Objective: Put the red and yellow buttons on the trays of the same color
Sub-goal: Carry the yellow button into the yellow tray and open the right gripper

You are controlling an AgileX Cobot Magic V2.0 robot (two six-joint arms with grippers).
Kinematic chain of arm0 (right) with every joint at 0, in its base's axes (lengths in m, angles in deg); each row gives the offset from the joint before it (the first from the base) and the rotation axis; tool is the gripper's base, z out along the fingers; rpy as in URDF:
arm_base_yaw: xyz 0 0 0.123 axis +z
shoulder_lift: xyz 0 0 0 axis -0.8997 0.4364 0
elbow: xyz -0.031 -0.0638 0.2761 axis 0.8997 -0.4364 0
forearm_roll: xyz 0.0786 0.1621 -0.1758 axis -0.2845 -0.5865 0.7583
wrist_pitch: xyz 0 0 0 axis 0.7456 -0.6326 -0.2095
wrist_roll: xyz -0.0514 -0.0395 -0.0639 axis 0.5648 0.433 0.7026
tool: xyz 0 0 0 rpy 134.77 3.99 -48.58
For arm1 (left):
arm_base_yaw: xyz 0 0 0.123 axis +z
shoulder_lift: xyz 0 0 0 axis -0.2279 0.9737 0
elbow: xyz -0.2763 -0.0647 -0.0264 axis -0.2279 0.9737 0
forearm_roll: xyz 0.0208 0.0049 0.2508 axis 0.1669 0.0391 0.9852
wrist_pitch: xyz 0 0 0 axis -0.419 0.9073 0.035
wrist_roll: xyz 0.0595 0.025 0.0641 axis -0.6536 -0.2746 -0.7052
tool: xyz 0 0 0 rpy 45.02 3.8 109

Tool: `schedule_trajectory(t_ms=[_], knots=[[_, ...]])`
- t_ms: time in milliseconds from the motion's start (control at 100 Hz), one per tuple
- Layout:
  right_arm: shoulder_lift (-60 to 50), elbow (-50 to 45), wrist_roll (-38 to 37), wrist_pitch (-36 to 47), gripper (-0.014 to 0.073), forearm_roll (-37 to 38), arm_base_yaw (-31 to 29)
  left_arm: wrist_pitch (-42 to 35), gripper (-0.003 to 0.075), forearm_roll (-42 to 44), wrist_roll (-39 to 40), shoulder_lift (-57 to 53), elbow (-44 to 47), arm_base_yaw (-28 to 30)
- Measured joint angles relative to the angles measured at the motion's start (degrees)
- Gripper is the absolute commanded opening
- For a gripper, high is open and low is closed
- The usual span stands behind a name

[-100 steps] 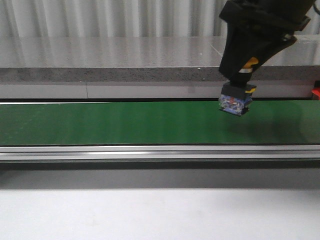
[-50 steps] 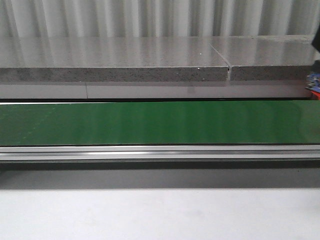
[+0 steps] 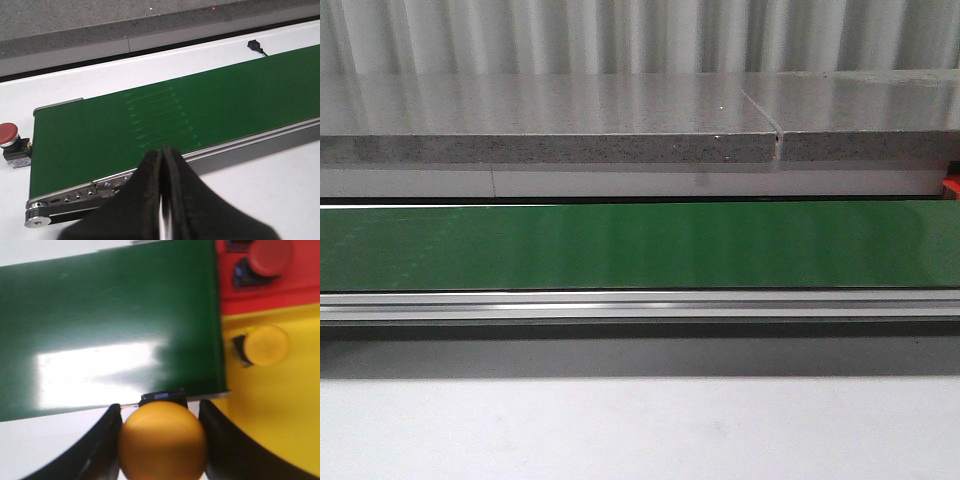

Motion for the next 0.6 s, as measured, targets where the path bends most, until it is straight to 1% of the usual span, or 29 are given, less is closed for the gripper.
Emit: schedule_trajectory(t_ms=[220,380,600], knots=[[0.0,-2.6,-9.3,-0.3,0.015,7.3,-5.0,0.0,-0.0021,0.0,0.0,0.0,0.0,0.0],[0.0,-6.5,-13.9,2.5,0.015,8.6,-8.8,0.0,-0.0021,0.0,0.0,0.0,0.0,0.0],[0.0,-12.7,-20.7,9.8,0.015,8.8,-12.3,0.0,-0.0021,0.0,0.0,0.0,0.0,0.0]])
